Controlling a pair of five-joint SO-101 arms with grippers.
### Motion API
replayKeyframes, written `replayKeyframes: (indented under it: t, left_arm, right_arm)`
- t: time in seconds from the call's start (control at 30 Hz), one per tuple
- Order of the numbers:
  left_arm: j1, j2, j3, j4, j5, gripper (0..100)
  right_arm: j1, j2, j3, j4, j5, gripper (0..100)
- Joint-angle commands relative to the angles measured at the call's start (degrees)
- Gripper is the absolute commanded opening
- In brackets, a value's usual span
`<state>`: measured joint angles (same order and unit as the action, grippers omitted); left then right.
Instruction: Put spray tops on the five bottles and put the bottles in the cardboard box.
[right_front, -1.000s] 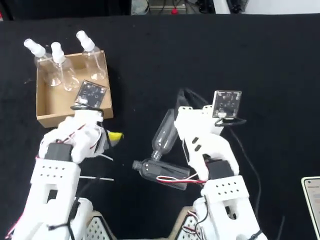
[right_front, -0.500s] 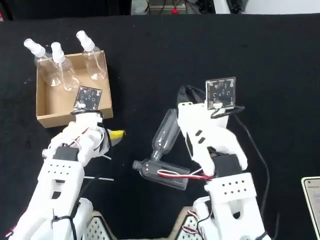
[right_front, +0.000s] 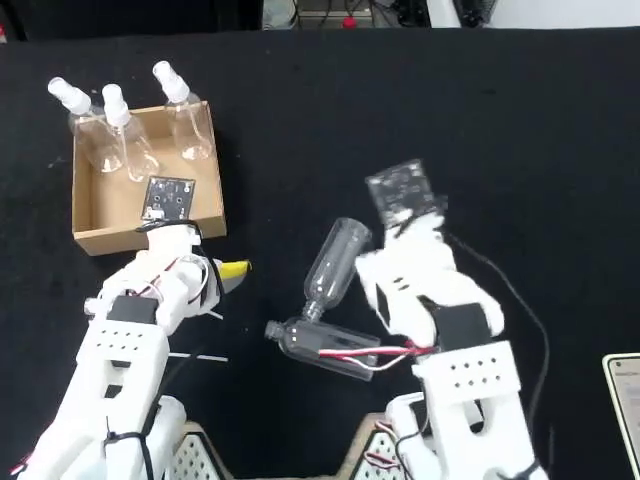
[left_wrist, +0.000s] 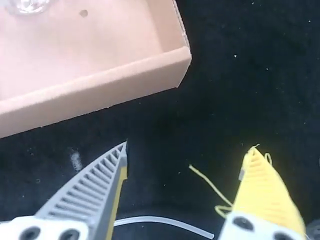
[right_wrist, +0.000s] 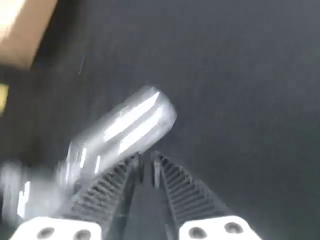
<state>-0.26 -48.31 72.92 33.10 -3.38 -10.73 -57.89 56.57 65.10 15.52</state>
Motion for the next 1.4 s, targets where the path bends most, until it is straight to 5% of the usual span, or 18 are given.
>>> replayKeyframes:
  t: [0.0,0.2,0.37,0.67,0.77,1.03,1.2,1.37]
  left_arm:
    - [0.6,-0.1,-0.7,-1.1,0.5,34]
    - [0.3,-0.1,-0.7,-0.8,0.5,34]
    - [0.3,-0.1,-0.7,-0.7,0.5,34]
    - [-0.7,-0.1,-0.7,-0.6,0.5,34]
    - [-4.4,-0.2,-2.6,2.7,0.6,34]
    - [-6.7,-0.2,-19.3,29.2,-4.0,34]
    - [-7.4,-0.2,-26.6,44.7,-10.5,34]
    - [-12.7,-0.2,-30.5,50.8,-10.9,34]
  right_arm:
    - [-2.5,5.5,-8.1,13.5,6.1,4.3]
    - [0.4,21.8,-9.0,14.7,25.6,4.3]
    - [3.3,32.0,-9.0,5.9,30.2,4.3]
    - [-6.2,32.2,-8.5,15.7,31.4,4.2]
    - [-12.1,30.8,-7.7,15.8,26.8,4.2]
    - [-28.8,29.9,-9.5,13.3,13.8,4.3]
    - [-29.9,29.8,-9.4,5.3,9.0,4.3]
    - [-29.7,27.8,-12.4,4.4,2.0,4.3]
